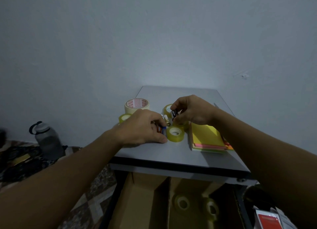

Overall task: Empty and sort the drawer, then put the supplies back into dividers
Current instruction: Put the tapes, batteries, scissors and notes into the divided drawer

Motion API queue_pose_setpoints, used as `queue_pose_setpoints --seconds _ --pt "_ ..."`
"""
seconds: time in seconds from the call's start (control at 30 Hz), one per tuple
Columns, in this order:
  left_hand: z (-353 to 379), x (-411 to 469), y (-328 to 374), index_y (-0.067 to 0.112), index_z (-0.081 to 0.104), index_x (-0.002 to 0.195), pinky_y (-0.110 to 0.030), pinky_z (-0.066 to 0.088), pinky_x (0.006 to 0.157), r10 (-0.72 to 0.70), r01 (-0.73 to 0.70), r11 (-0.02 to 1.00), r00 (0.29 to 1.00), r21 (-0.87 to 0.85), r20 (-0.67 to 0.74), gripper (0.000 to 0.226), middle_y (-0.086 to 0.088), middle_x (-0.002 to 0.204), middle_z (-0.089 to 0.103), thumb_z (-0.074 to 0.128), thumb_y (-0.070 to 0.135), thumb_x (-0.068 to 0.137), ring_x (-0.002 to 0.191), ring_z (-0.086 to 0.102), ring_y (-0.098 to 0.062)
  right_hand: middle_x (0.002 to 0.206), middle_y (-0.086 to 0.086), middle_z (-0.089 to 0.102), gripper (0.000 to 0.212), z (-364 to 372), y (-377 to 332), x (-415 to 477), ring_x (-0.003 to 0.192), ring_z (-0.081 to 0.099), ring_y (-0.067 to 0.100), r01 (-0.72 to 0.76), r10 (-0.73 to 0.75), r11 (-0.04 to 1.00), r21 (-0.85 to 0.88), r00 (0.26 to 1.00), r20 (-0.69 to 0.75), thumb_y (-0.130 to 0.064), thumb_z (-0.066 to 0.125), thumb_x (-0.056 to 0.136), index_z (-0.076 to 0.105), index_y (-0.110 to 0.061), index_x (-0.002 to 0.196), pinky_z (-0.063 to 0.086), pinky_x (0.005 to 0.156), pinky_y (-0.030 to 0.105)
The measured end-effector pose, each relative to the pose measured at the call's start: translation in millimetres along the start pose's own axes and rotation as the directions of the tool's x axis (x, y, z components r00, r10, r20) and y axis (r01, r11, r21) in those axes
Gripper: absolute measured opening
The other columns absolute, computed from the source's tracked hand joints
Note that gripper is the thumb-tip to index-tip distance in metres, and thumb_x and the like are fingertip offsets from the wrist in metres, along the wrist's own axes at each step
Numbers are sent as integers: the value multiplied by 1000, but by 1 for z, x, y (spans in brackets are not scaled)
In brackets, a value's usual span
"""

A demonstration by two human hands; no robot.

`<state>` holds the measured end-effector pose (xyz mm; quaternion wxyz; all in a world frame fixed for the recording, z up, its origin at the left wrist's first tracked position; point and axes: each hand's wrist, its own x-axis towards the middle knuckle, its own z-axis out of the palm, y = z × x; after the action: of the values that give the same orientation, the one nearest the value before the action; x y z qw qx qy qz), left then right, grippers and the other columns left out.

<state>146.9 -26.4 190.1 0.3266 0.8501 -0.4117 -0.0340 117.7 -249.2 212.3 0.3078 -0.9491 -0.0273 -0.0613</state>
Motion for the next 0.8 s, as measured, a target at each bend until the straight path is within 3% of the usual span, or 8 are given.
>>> queue_pose_setpoints --seconds 0.1,0.23,0.37,0.6,0.8 --pt "-2 0 -1 25 72 102 -20 53 59 11 -12 998 1000 -55 -20 39 1 74 72 91 31 69 68 68 -16 103 -2 70 38 -2 -1 -1 88 67 15 7 -7 1000 -4 1000 -3 -18 84 76 68 -16 110 58 86 38" --pt "-6 2 -2 26 73 103 -30 59 66 -19 17 999 999 -38 -46 42 8 74 72 91 36 66 68 69 -10 104 -1 70 36 -4 -3 -3 87 67 14 10 -10 1000 -2 1000 0 -16 82 77 67 -16 110 58 84 35" --pt "-12 -2 -2 23 73 103 -26 57 66 -16 13 999 998 -45 -65 43 5 73 73 91 35 66 67 70 -9 101 -4 71 35 -4 -5 -7 86 67 13 5 -5 1000 4 1000 -11 -16 83 76 68 -17 108 57 83 33" --pt "-31 -27 4 20 77 98 -36 57 74 -3 -13 995 987 -98 -163 35 16 71 73 92 24 67 70 71 -20 100 -3 71 34 -11 -17 -27 84 68 14 8 -5 997 72 999 -42 -12 83 76 68 -16 106 52 75 27" --pt "-44 -73 4 28 78 98 -40 57 74 -16 -9 990 985 -142 -173 36 -3 73 73 91 34 65 70 69 -24 104 -1 71 36 -15 -33 -65 89 70 20 28 -18 992 120 996 -86 -12 84 76 68 -18 107 57 84 35"
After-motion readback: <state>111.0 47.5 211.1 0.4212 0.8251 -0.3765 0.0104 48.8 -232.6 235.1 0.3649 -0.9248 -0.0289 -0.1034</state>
